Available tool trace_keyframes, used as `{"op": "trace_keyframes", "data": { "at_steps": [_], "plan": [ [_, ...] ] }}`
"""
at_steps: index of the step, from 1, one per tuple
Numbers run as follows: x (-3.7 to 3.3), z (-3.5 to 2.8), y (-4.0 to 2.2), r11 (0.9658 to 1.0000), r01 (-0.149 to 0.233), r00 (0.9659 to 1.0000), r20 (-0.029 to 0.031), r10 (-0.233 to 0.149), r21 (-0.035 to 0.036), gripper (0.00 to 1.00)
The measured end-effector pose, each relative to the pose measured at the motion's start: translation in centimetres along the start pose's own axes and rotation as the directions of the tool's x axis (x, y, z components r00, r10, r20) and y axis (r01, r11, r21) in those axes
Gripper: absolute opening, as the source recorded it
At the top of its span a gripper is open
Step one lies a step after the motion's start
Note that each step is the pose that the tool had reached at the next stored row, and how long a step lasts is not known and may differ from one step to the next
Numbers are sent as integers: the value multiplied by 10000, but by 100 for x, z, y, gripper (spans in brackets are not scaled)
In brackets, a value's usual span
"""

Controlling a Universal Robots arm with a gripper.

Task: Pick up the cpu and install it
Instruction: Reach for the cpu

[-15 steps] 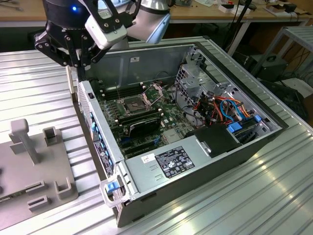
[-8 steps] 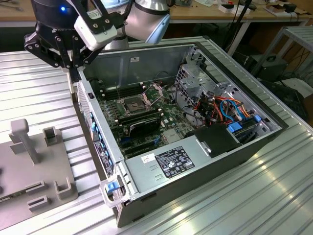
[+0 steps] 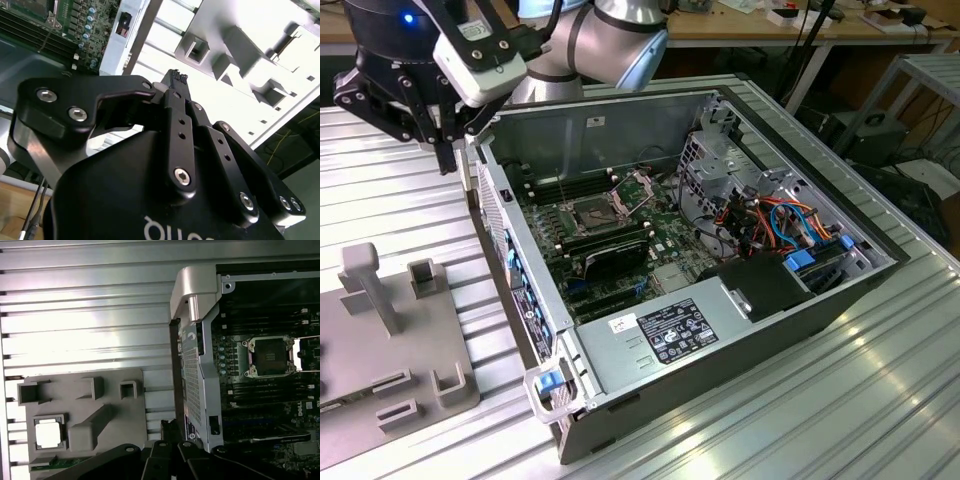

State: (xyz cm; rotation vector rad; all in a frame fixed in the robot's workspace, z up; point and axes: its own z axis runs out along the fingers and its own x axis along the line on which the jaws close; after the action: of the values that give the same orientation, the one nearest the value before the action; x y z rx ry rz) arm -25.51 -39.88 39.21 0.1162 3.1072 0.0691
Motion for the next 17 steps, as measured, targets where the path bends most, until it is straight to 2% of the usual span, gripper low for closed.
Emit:
{"op": "trace_keyframes", "data": {
  "at_steps": [3,7,17],
  "plan": [
    [85,-2,-6,10000,0,10000,2,0,0,11],
    [124,-3,-9,10000,1,10000,2,-1,0,11],
    [139,-3,-10,10000,1,10000,2,-1,0,11]
  ]
}}
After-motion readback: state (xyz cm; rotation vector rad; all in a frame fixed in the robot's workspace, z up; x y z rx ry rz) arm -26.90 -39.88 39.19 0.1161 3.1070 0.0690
